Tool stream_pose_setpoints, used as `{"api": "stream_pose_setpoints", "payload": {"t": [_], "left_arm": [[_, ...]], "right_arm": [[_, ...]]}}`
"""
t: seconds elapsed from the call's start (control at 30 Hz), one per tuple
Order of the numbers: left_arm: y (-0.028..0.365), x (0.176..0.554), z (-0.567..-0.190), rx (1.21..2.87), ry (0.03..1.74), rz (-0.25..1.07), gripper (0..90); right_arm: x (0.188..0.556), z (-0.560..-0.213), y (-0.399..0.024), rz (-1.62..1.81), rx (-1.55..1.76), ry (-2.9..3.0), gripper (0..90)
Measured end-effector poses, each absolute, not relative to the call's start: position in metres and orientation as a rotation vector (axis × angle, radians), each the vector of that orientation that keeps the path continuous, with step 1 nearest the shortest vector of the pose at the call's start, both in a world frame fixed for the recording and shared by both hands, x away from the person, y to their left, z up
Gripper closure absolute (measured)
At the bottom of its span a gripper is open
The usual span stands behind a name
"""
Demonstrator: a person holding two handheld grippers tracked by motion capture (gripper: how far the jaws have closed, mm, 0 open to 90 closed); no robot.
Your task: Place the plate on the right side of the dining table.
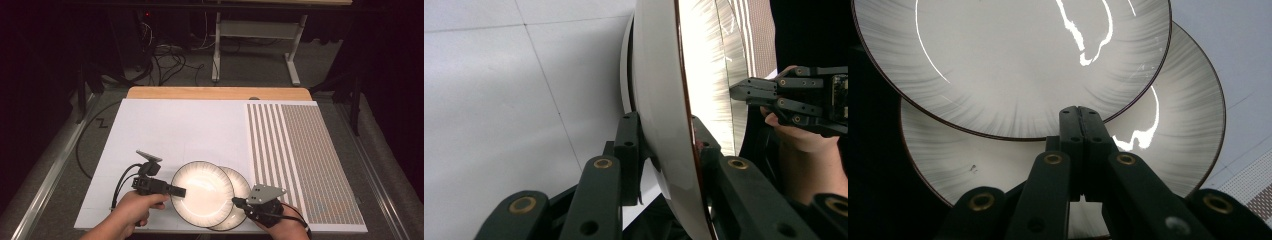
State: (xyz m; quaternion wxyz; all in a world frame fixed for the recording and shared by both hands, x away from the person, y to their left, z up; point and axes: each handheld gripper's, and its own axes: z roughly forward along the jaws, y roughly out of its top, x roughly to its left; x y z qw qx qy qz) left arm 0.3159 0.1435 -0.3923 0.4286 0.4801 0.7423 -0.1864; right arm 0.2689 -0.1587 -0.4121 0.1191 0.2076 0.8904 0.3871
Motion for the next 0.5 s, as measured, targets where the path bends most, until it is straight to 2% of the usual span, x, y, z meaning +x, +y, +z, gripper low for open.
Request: {"api": "stream_pose_setpoints", "payload": {"t": [0.5], "left_arm": [[0.1414,0.3147,-0.3914,1.219,1.854,-0.435,74.5]], "right_arm": [[0.2690,-0.4097,-0.1615,1.160,0.603,2.593,90.0]]}}
